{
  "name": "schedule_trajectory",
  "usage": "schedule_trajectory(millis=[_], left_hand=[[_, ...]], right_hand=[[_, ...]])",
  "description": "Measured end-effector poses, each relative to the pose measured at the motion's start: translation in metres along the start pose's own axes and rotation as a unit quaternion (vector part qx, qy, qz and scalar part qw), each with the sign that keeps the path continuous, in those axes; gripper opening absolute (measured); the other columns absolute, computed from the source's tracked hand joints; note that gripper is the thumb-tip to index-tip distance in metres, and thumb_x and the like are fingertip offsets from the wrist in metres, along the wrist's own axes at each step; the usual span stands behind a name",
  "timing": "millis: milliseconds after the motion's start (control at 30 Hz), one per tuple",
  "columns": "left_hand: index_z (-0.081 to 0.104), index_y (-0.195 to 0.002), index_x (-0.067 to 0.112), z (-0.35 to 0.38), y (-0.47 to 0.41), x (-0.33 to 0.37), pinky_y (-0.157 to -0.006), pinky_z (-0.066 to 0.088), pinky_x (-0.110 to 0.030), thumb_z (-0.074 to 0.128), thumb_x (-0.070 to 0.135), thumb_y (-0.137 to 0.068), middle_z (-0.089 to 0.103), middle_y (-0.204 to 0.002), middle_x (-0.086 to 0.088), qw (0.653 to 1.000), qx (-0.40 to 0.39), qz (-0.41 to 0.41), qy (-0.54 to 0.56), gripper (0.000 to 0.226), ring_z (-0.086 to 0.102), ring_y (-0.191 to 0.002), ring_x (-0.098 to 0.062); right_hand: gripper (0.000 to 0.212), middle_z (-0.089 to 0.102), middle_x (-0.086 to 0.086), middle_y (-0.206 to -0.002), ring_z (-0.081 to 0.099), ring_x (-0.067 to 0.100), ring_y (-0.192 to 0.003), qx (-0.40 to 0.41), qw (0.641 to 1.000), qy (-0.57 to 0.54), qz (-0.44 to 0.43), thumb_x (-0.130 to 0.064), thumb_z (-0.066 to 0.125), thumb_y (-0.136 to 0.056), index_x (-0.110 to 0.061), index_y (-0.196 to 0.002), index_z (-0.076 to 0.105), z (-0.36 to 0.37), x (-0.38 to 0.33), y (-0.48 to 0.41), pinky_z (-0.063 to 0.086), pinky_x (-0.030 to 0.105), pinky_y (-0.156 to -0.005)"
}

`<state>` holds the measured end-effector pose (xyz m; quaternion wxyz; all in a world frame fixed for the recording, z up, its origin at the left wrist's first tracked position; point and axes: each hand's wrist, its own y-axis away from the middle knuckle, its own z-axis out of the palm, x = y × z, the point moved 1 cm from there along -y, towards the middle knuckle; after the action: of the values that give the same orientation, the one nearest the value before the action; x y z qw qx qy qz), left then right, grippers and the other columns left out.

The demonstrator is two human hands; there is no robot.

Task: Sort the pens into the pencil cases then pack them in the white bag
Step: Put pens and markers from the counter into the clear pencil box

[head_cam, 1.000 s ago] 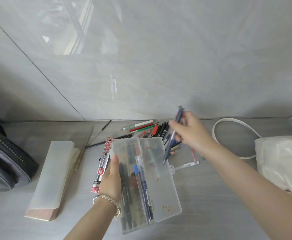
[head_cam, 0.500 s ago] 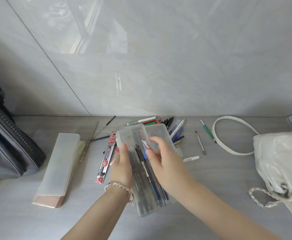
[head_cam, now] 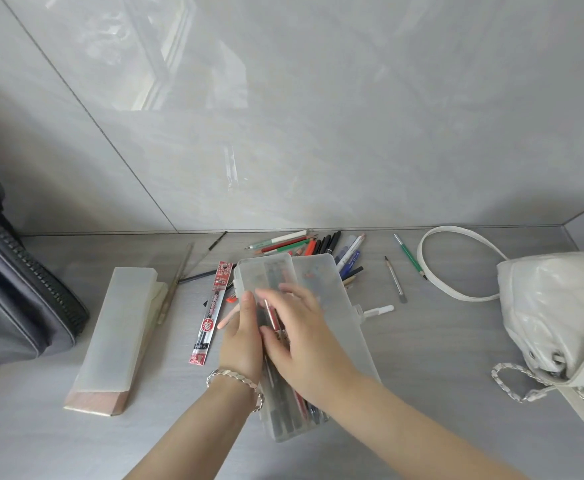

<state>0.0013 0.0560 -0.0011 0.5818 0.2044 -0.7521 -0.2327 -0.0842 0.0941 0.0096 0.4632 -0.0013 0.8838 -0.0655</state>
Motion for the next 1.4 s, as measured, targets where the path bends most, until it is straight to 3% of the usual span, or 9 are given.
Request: schedule_trajectory(millis=[200,333,433,533,667,1000,1167,1267,1400], left_hand=[[0.064,-0.086,0.036,-0.002,0.002,-0.005,-0.104,0.039,-0.035,0.036,0.06,-0.088,0.066,-0.112,-0.001,0.999,-0.023,0.019,0.036,0.037,0.058,-0.11,-0.018],[0.067,-0.082,0.031,-0.008,-0.002,-0.008,-0.105,0.04,-0.042,0.036,0.056,-0.09,0.068,-0.107,-0.002,0.999,-0.006,0.006,0.042,0.041,0.06,-0.109,-0.022],[0.064,-0.111,0.023,-0.021,-0.008,-0.01,-0.109,0.035,-0.044,0.03,0.059,-0.09,0.061,-0.122,-0.007,0.999,0.043,-0.026,0.005,0.054,0.053,-0.118,-0.029],[0.059,-0.121,0.014,-0.033,-0.014,-0.01,-0.102,0.04,-0.039,0.031,0.058,-0.091,0.062,-0.121,-0.009,0.998,0.05,-0.044,0.014,0.06,0.056,-0.113,-0.029],[0.059,-0.106,0.017,-0.042,-0.018,-0.009,-0.097,0.039,-0.036,0.033,0.056,-0.091,0.062,-0.112,-0.007,0.996,0.072,-0.051,0.016,0.05,0.056,-0.106,-0.027],[0.062,-0.116,0.008,-0.052,-0.023,-0.015,-0.094,0.04,-0.036,0.033,0.06,-0.09,0.063,-0.115,-0.011,0.993,0.082,-0.079,0.022,0.065,0.057,-0.105,-0.029],[0.056,-0.127,0.015,-0.064,-0.031,-0.022,-0.108,0.036,-0.046,0.033,0.074,-0.077,0.057,-0.131,-0.01,0.992,0.09,-0.08,0.026,0.08,0.052,-0.12,-0.032],[0.058,-0.124,0.014,-0.069,-0.03,-0.019,-0.107,0.036,-0.047,0.033,0.075,-0.077,0.059,-0.128,-0.011,0.993,0.089,-0.077,0.031,0.081,0.053,-0.118,-0.033],[0.061,-0.121,0.015,-0.07,-0.028,-0.016,-0.105,0.038,-0.045,0.034,0.075,-0.075,0.062,-0.123,-0.01,0.993,0.079,-0.075,0.048,0.08,0.056,-0.113,-0.032]], right_hand=[[0.044,0.059,0.001,-0.126,0.035,0.018,-0.13,-0.014,0.962,0.256,-0.098,-0.037,0.04,-0.085,-0.015,-0.12,0.051,0.005,0.02,0.001,0.036,0.035,-0.104],[0.035,0.058,0.005,-0.127,0.038,0.017,-0.125,0.008,0.987,0.123,-0.105,-0.027,0.043,-0.089,-0.012,-0.119,0.054,-0.008,0.019,-0.002,0.026,0.031,-0.105],[0.021,0.062,-0.001,-0.091,0.056,0.017,-0.093,0.133,0.986,0.057,0.088,-0.017,0.048,-0.089,-0.014,-0.107,0.058,-0.041,0.04,-0.012,0.042,0.031,-0.081],[0.028,0.064,0.008,-0.085,0.06,0.03,-0.092,0.02,0.926,0.147,0.348,-0.022,0.046,-0.092,-0.019,-0.12,0.047,-0.06,0.084,-0.012,0.042,0.032,-0.073],[0.025,0.066,0.016,-0.11,0.057,0.034,-0.107,-0.066,0.885,0.209,0.411,-0.022,0.041,-0.094,-0.009,-0.112,0.054,-0.045,0.127,-0.001,0.045,0.034,-0.084],[0.014,0.058,0.014,-0.084,0.061,0.034,-0.078,0.107,0.887,-0.021,0.448,-0.002,0.043,-0.085,-0.014,-0.081,0.049,-0.036,0.127,-0.003,0.051,0.04,-0.072],[0.036,0.059,0.007,-0.072,0.046,0.017,-0.055,0.027,0.961,0.023,0.275,-0.008,0.045,-0.089,-0.02,-0.123,0.047,-0.032,0.098,-0.024,0.035,0.028,-0.056],[0.06,0.065,0.011,-0.083,0.06,0.028,-0.072,-0.016,0.964,0.091,0.25,-0.019,0.052,-0.09,-0.021,-0.142,0.022,-0.013,0.09,-0.049,0.047,0.035,-0.063],[0.044,0.062,0.013,-0.108,0.06,0.034,-0.097,-0.053,0.939,0.212,0.265,-0.022,0.057,-0.088,-0.011,-0.126,0.037,0.009,0.095,-0.071,0.048,0.038,-0.071]])
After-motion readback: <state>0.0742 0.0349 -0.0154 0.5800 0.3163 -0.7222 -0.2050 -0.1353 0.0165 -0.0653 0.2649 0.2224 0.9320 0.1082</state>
